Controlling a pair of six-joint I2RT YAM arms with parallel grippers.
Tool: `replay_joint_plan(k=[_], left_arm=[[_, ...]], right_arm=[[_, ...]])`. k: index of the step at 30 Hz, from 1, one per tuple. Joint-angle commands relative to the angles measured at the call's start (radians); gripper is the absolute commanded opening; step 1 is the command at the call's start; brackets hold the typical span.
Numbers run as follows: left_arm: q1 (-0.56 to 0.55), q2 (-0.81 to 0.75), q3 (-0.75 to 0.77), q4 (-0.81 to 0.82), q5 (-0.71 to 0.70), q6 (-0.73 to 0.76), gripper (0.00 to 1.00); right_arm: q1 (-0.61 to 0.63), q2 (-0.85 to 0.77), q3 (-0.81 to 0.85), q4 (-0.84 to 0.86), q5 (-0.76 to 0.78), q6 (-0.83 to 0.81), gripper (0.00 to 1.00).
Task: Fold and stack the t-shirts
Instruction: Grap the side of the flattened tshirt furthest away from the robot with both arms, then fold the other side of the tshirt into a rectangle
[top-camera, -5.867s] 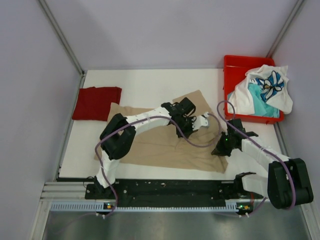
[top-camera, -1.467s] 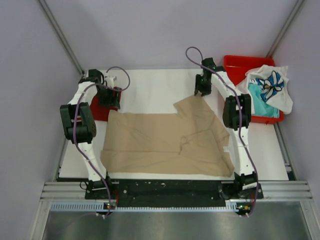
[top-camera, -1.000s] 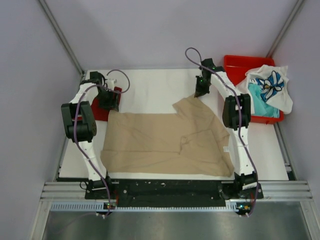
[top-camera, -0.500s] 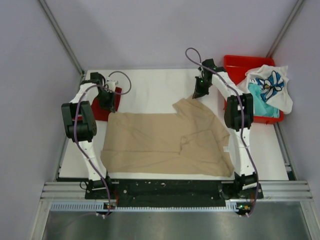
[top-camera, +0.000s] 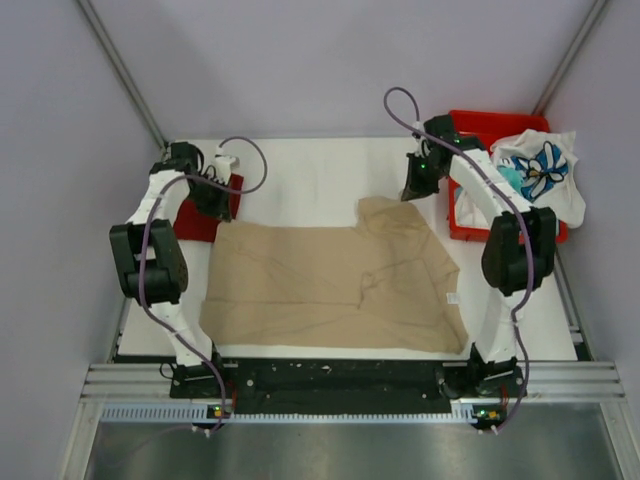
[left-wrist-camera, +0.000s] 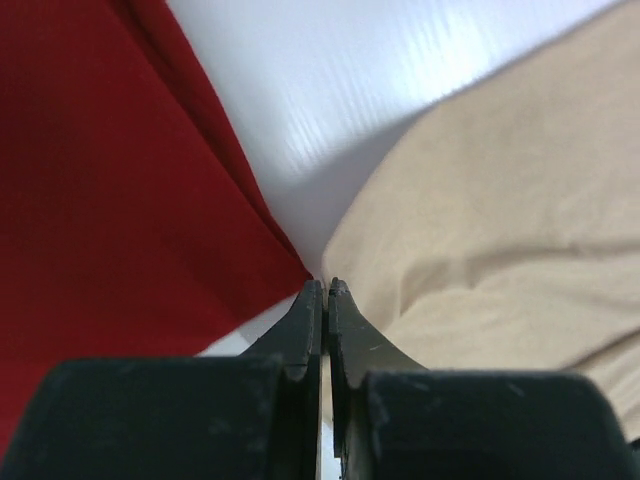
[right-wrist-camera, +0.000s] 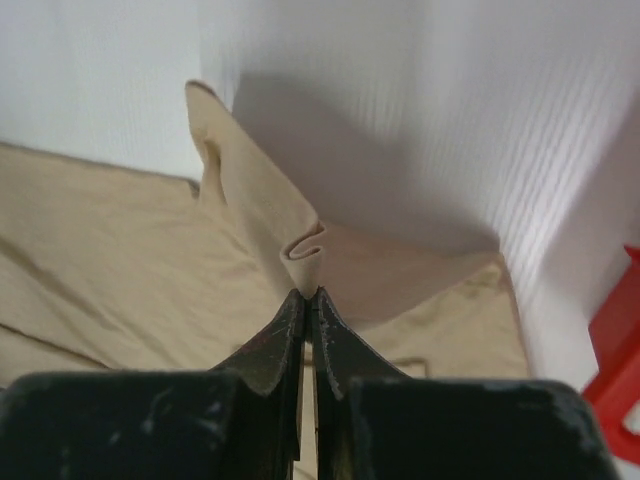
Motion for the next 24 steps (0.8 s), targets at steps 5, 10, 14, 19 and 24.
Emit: replay_joint_plan(k=[5,10,14,19,24], left_arm=[[0.005,-0.254,-0.148,-0.071,0.029,0.247,0.0],[0.007,-0.372,-0.307,-0.05,-0.083,0.325,0.0],[0.007,-0.45,-0.421,-0.032,-0.105,0.376,0.0],[0.007,-0.463,-0.473,0.001,-0.13,0.404,0.0],[0.007,-0.463,-0.475,-0.004,-0.122,0.436,0.0]], right_arm=[[0.0,-0.399,-0.405,0.004,0.085,-0.011,0.0],[-0.01,-0.582,-0.589,-0.08,0.142,0.011,0.0],[-0.012,-0.686,-0.693,-0.14,0.147,0.037,0.0],[-0.049,-0.755,-0.785,-0.188,0.165,0.045,0.0],[-0.102,-0.807,-0.841,-0.211,0.136,0.045,0.0]])
